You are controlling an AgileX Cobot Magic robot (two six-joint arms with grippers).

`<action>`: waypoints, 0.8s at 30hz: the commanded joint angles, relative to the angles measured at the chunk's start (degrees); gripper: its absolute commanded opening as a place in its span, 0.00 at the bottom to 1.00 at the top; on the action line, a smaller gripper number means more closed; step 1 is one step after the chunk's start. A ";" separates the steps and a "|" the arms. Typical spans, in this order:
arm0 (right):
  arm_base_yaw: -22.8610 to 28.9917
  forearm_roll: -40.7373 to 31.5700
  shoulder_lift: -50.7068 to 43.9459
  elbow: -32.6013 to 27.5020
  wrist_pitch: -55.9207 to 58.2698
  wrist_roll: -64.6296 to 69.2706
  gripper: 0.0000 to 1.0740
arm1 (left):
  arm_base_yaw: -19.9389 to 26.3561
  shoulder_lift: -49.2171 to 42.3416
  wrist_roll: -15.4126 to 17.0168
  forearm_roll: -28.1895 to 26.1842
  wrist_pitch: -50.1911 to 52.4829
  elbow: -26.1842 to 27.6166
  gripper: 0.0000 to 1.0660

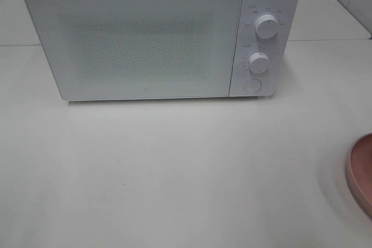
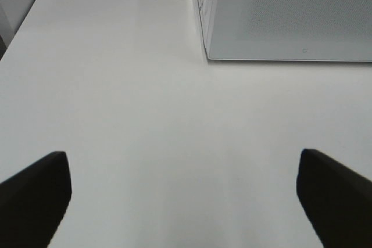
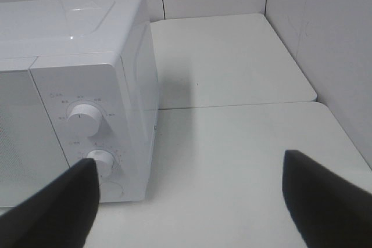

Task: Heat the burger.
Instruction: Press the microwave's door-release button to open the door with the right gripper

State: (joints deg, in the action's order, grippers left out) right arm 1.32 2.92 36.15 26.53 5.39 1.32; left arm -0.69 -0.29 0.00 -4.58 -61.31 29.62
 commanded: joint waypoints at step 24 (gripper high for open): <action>-0.29 3.78 25.84 -6.76 -38.45 -6.76 0.71 | -0.34 -0.86 -0.34 -0.40 0.00 0.00 0.92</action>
State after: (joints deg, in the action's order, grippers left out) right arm 1.32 7.10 61.99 19.88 -31.68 -4.47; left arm -0.69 -0.29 0.00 -4.58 -61.31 29.62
